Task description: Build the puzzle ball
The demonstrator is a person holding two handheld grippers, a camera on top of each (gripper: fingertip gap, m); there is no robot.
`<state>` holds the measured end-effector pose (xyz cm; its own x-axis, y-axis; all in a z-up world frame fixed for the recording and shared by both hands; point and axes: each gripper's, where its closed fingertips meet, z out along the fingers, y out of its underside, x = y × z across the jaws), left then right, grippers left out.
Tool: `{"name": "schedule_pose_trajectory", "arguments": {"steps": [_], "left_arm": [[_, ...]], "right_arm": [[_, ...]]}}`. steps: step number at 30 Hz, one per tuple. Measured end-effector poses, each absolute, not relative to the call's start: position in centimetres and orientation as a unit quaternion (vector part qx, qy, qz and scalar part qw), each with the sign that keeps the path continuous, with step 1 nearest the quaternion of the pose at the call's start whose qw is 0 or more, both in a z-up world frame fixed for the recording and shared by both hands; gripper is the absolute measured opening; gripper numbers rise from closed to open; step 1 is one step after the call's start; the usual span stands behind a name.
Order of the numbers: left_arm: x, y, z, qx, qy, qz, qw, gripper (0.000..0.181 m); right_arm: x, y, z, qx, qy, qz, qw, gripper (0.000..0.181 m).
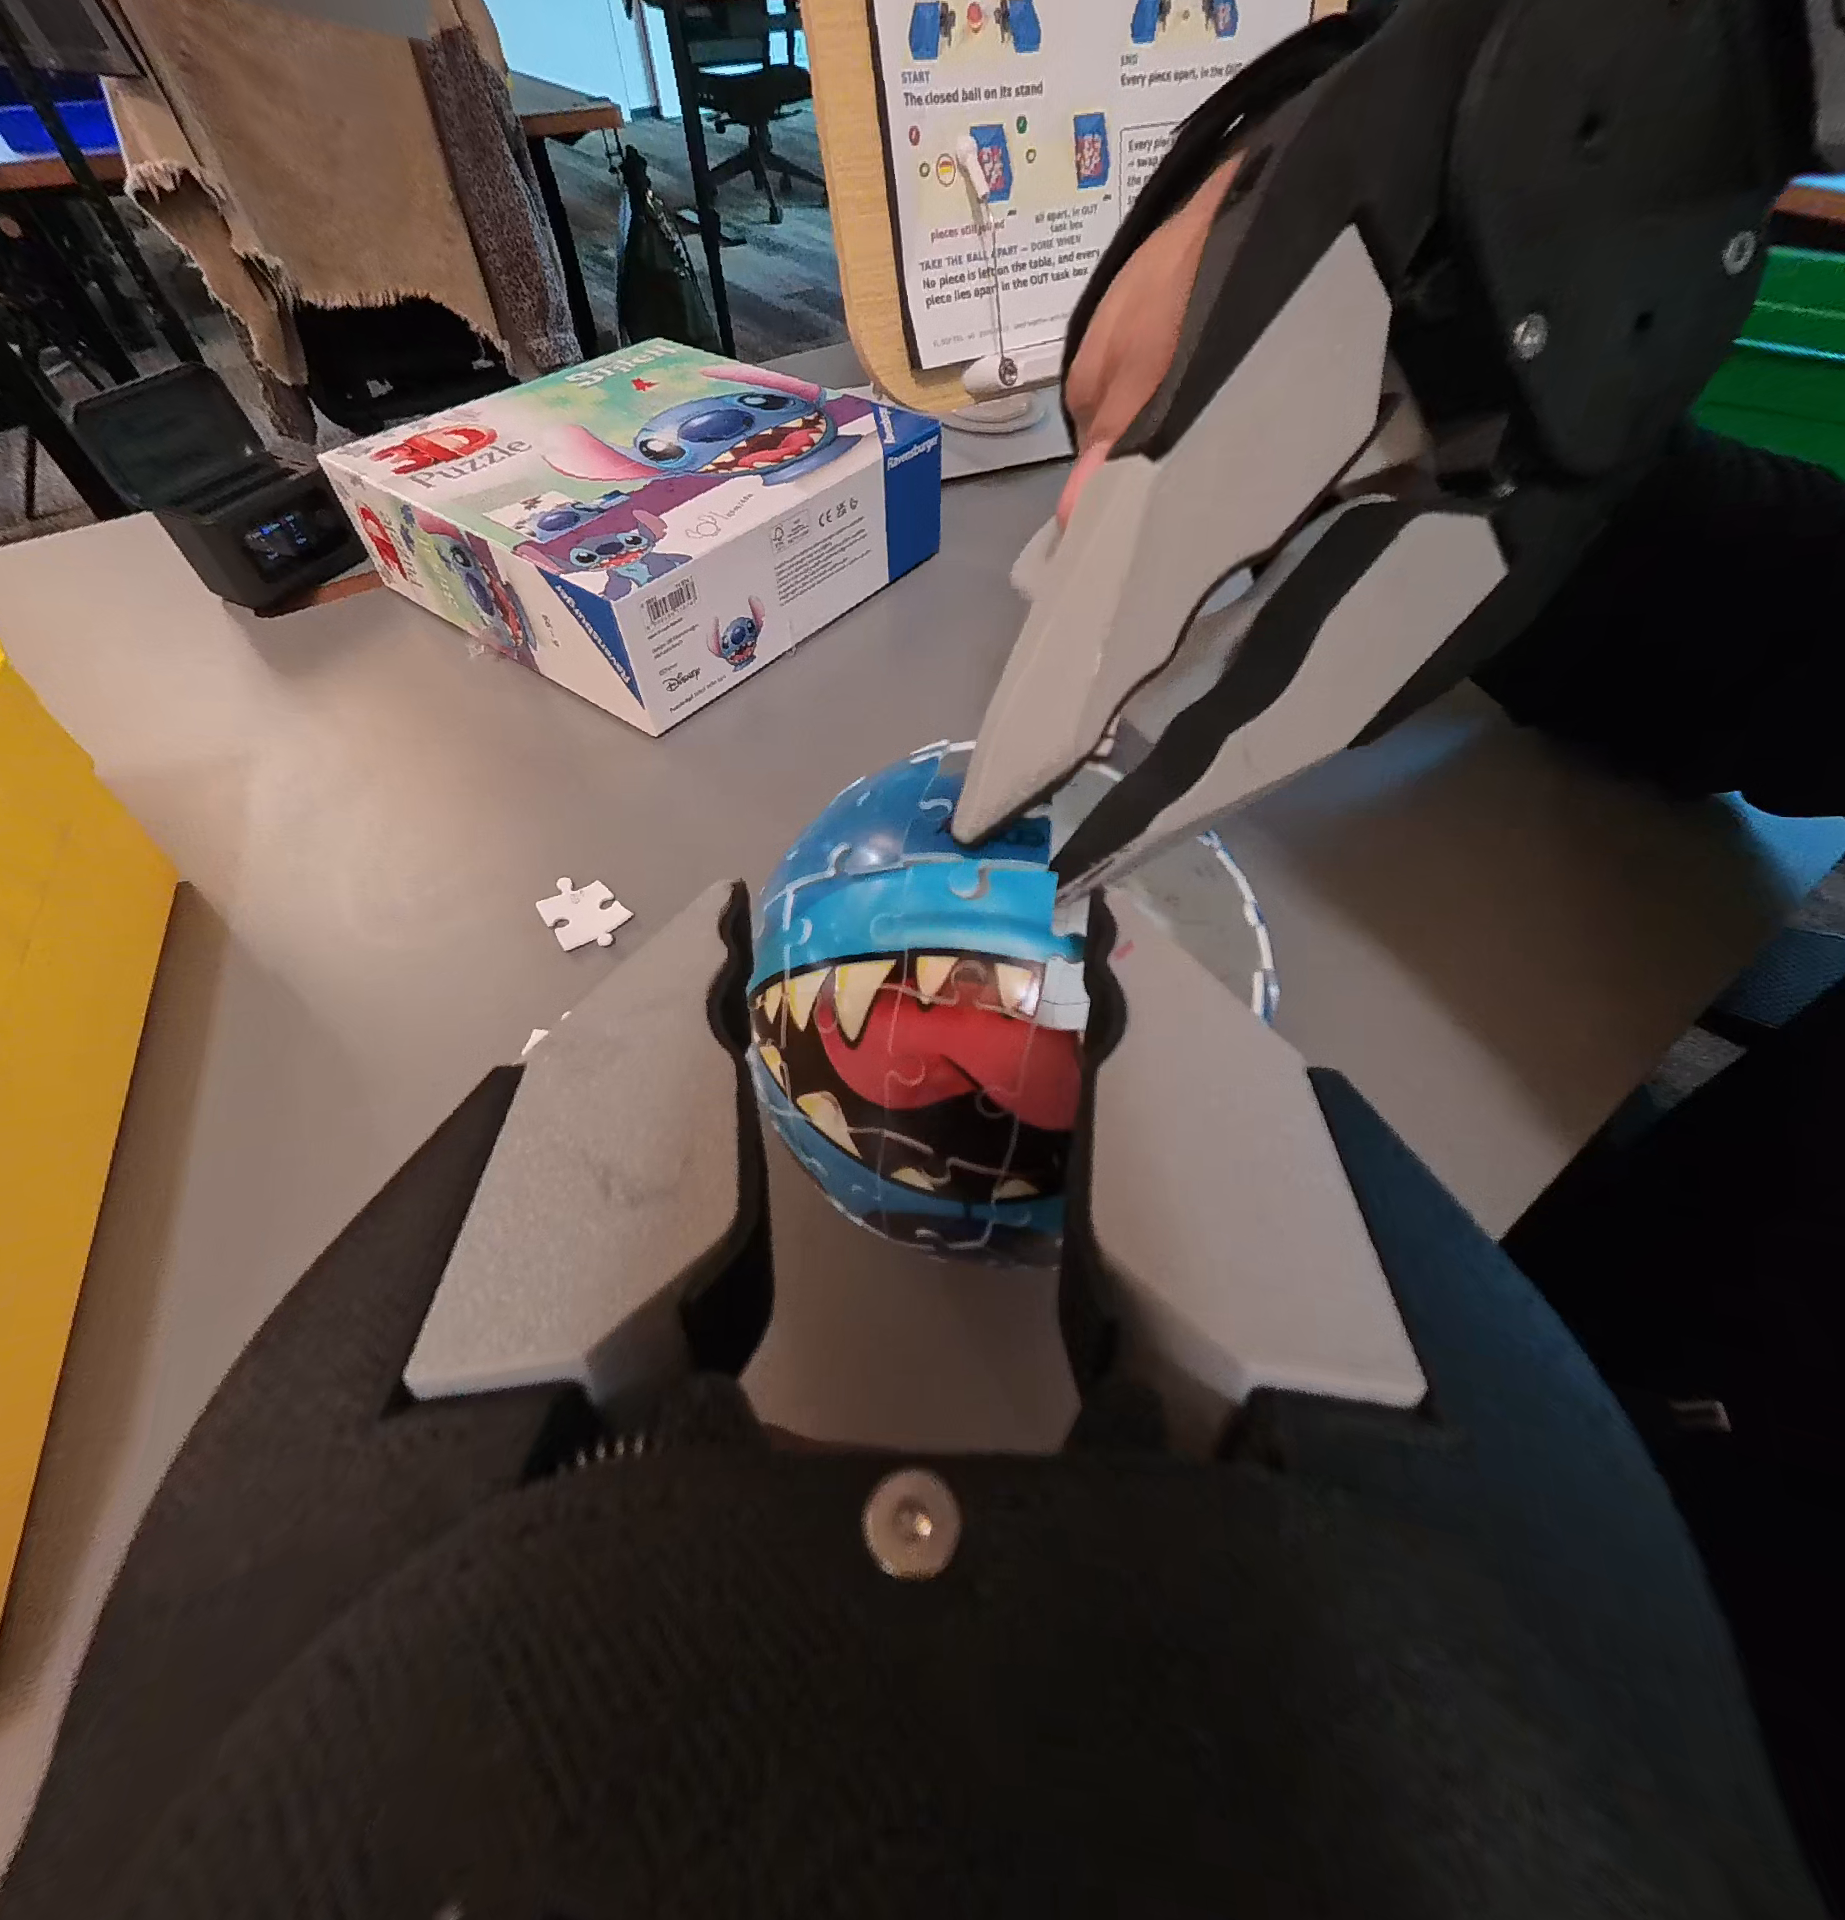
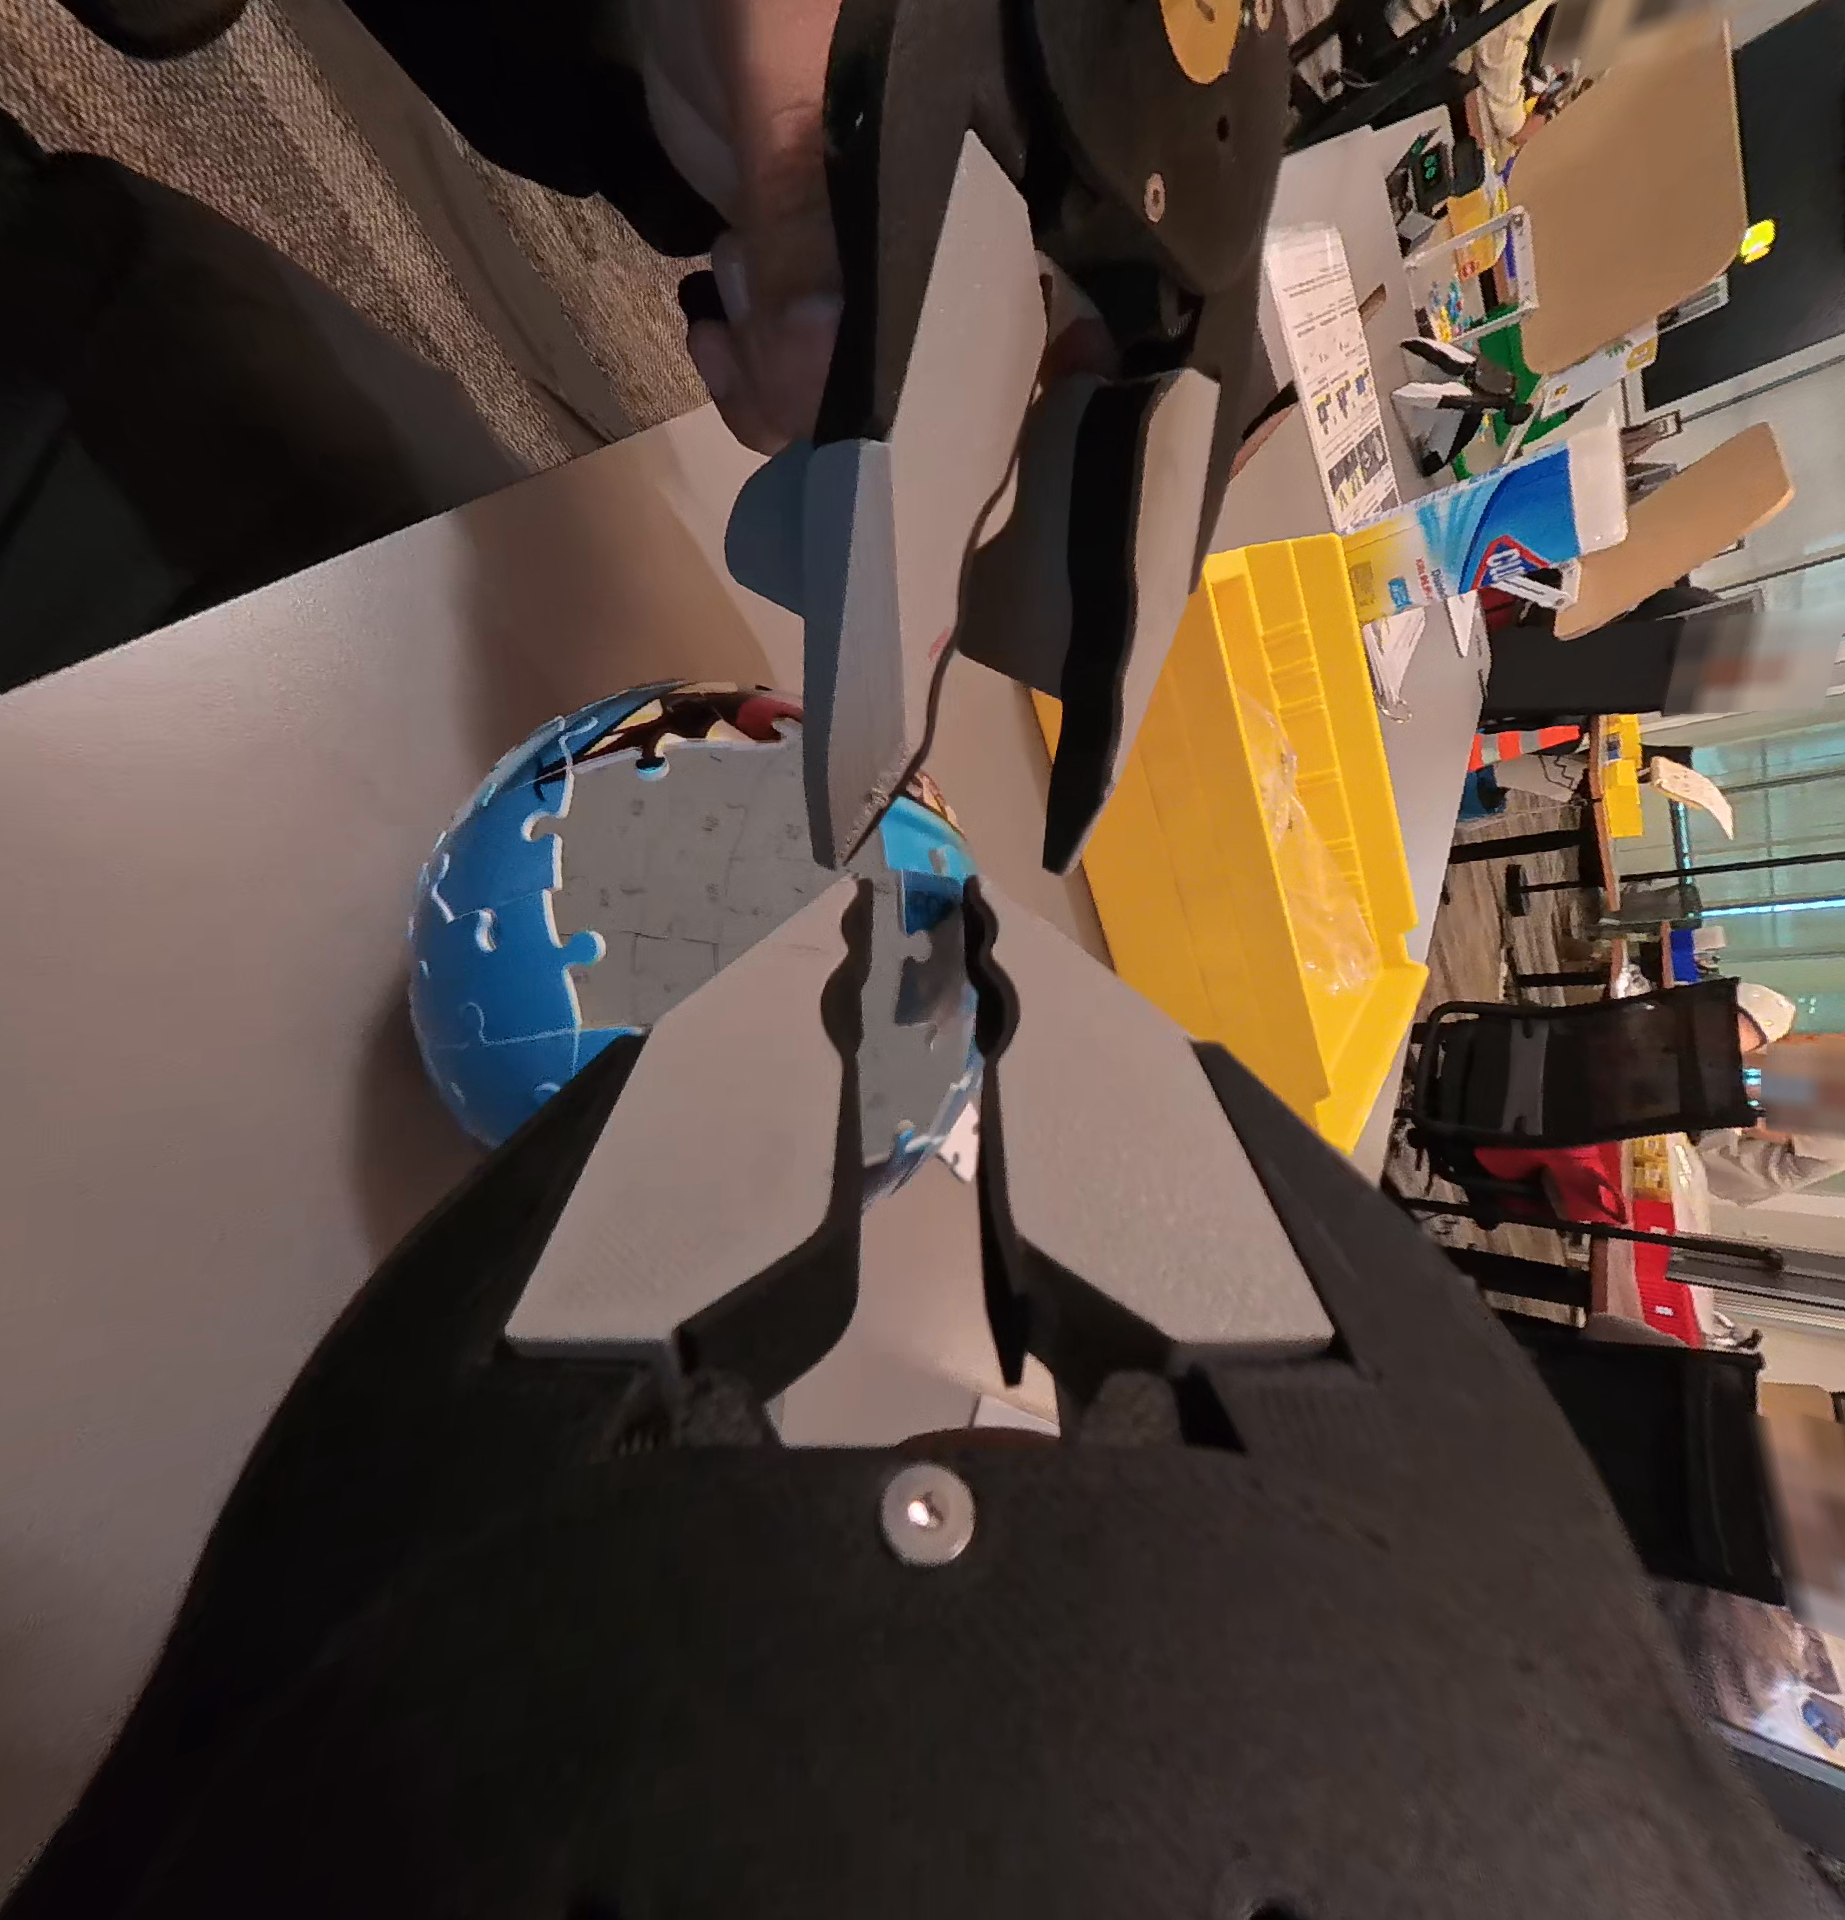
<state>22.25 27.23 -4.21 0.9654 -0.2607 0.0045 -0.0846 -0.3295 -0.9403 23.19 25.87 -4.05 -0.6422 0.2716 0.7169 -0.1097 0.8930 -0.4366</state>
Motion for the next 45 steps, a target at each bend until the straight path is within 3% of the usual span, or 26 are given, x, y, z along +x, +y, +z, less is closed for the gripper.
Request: {"name": "schedule_pose_trajectory", "arguments": {"steps": [22,45], "left_arm": [[22.05,27.34,-4.25,-0.805,0.104,-0.091,0.578,0.065],[22.46,27.16,-3.99,-0.804,0.115,-0.095,0.575,0.063]], "right_arm": [[22.99,26.16,-3.72,0.038,-0.855,0.220,0.468,0.003],[22.95,26.25,-4.11,0.060,-0.848,0.234,0.472,0.008]]}}
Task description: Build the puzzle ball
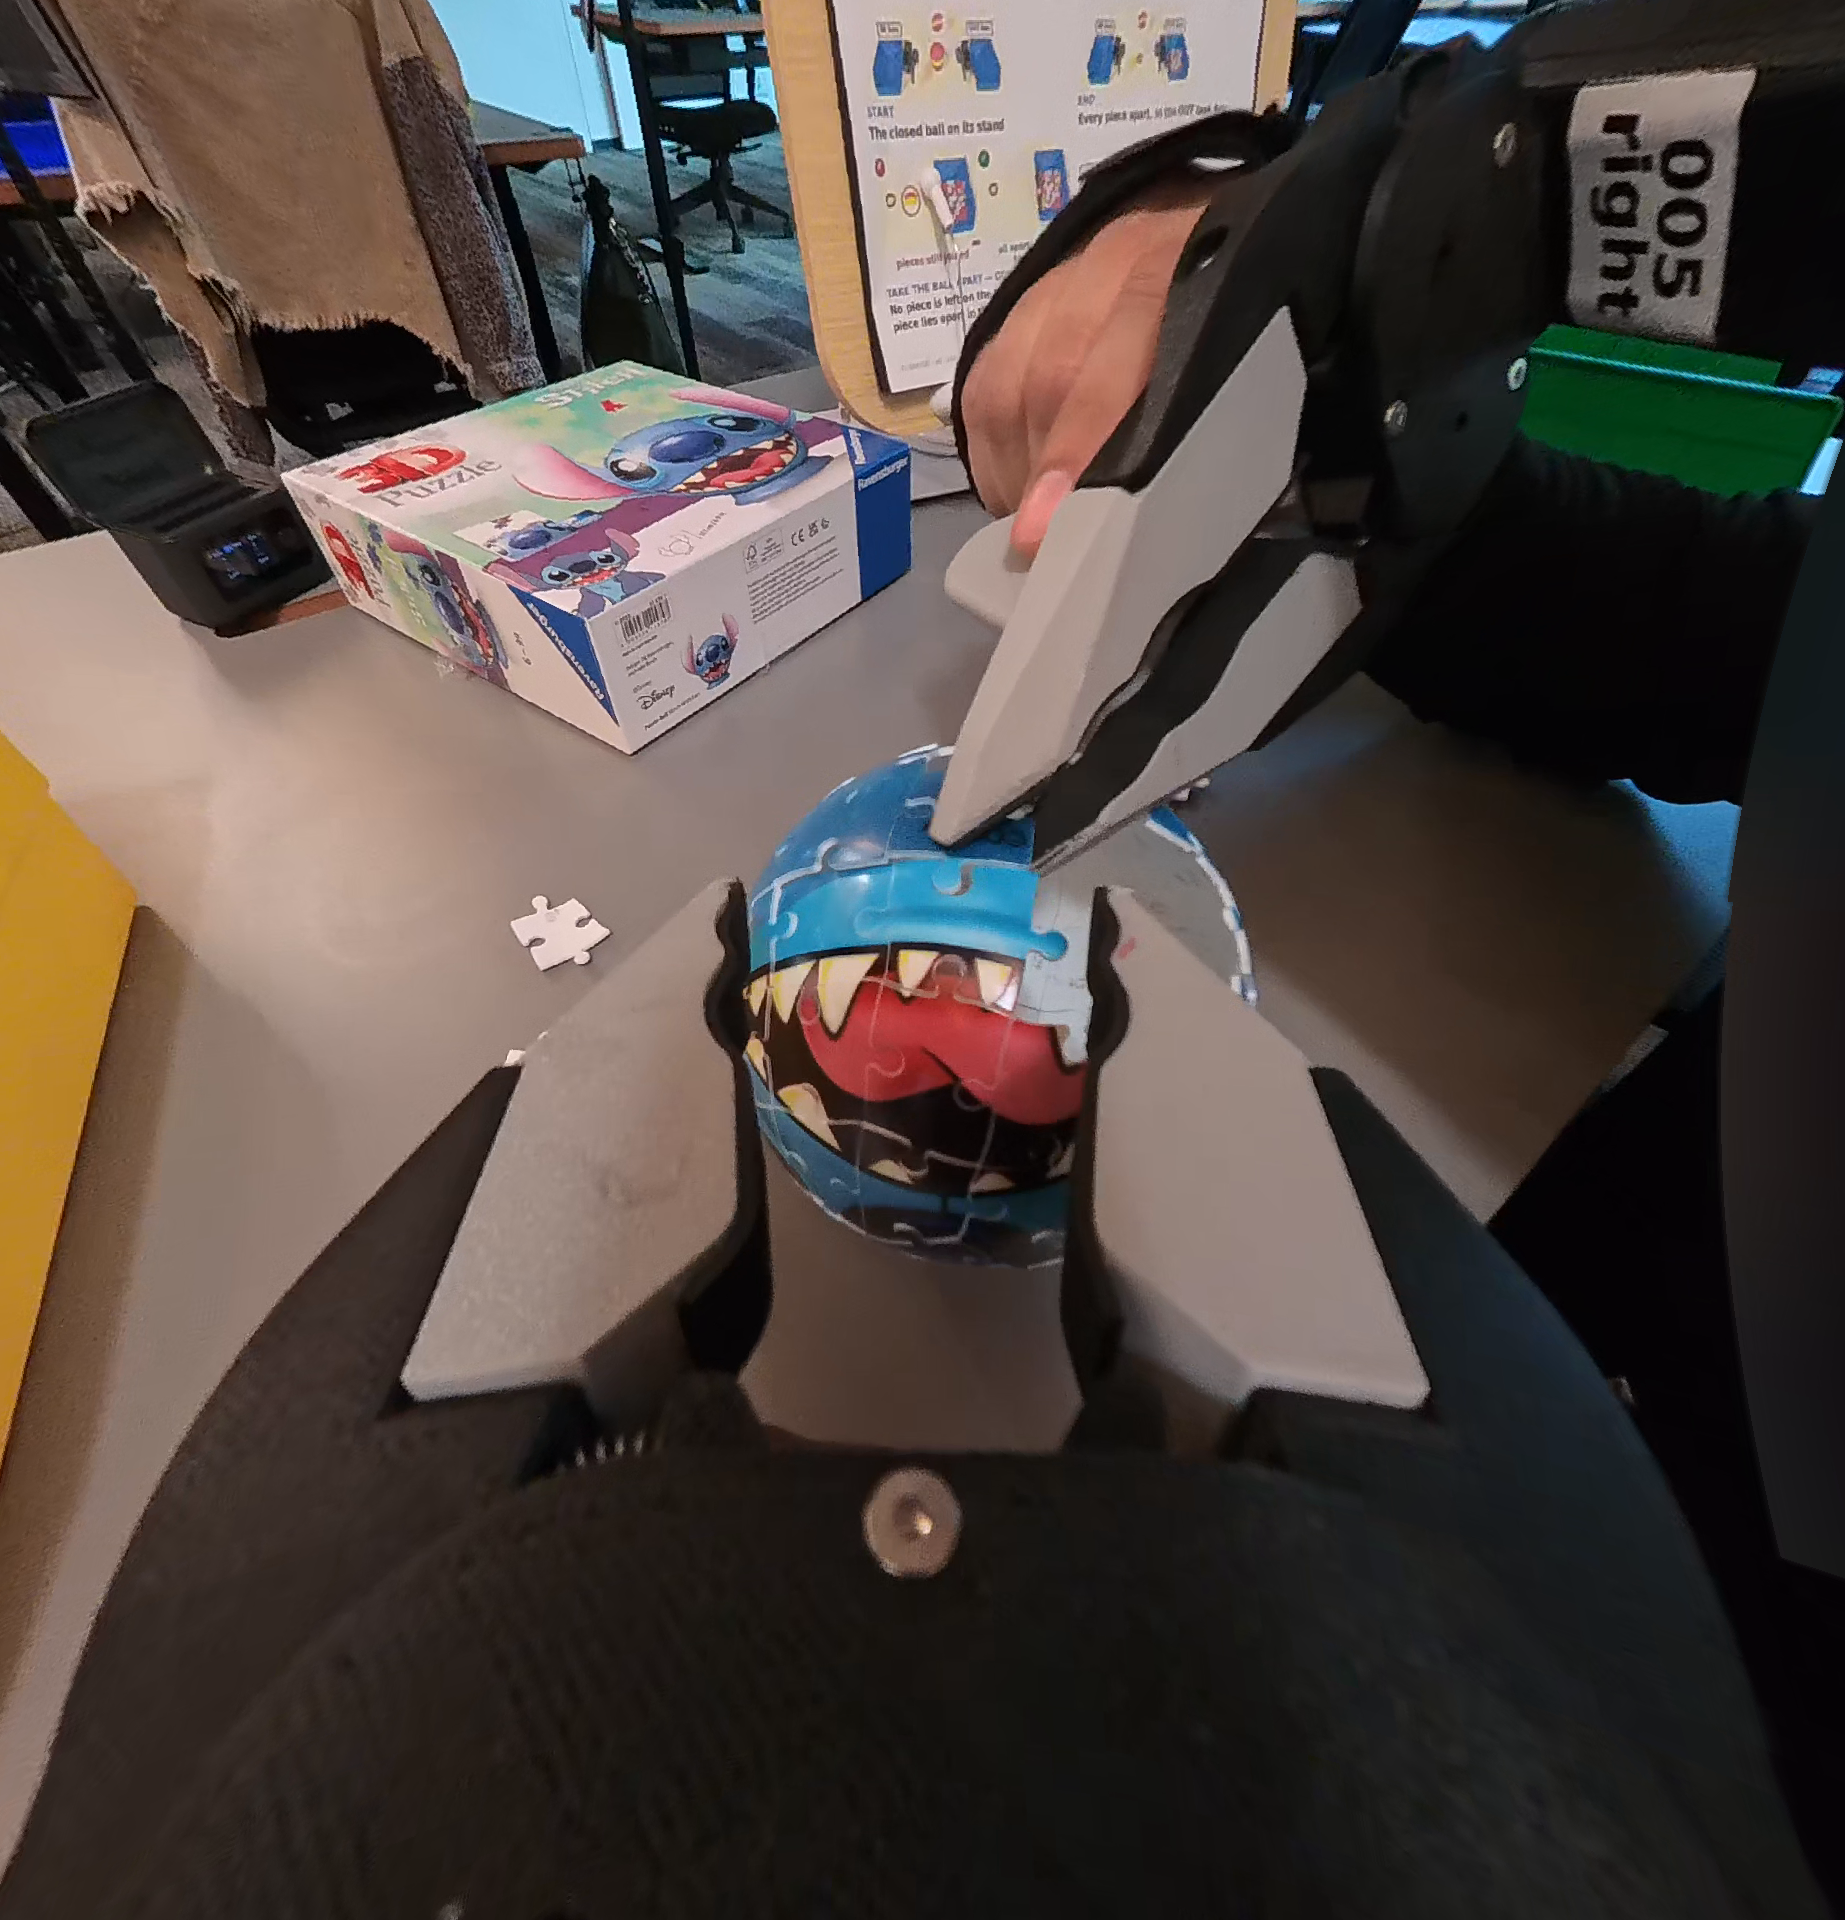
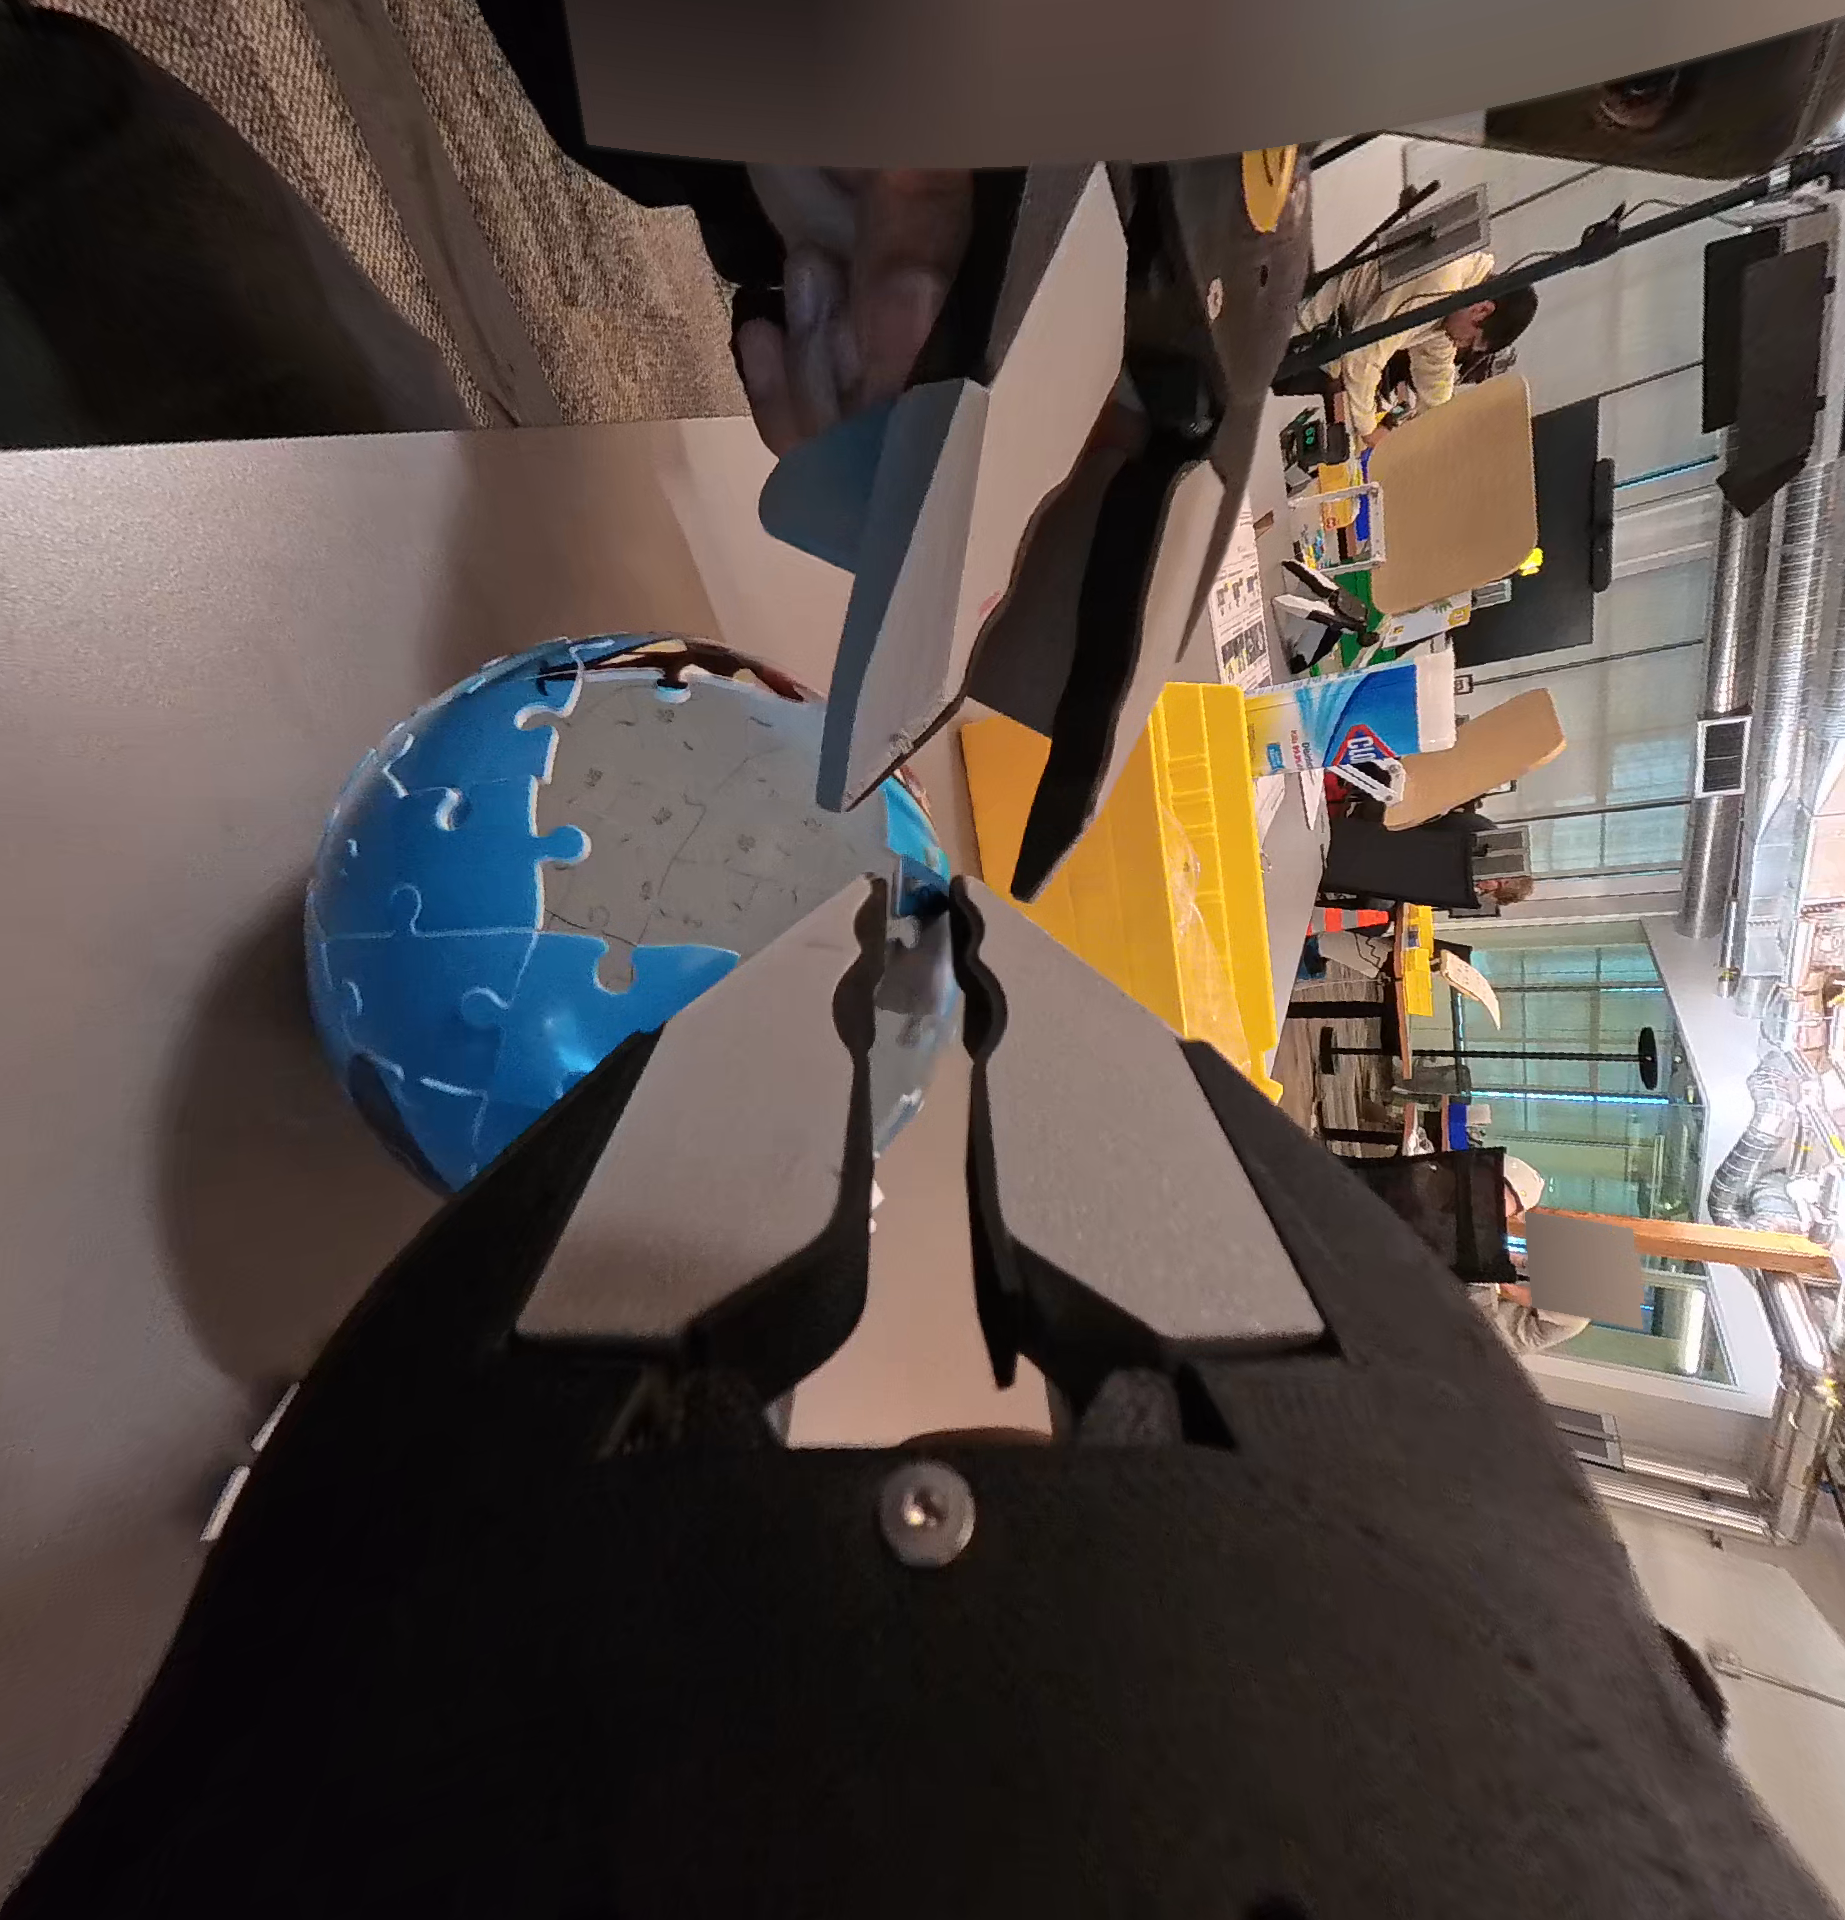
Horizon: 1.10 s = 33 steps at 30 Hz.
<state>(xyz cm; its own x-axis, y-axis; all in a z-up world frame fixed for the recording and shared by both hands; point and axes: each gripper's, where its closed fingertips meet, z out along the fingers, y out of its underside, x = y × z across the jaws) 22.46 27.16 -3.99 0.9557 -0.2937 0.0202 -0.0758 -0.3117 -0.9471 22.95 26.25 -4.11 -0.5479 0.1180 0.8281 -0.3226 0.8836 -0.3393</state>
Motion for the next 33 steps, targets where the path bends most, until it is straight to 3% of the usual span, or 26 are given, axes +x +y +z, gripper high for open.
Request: {"name": "schedule_pose_trajectory", "arguments": {"steps": [33], "left_arm": [[22.9,27.2,-4.5,-0.804,0.124,-0.105,0.572,0.062]], "right_arm": [[22.3,28.0,-4.2,0.029,-0.851,0.219,0.475,0.012]]}}
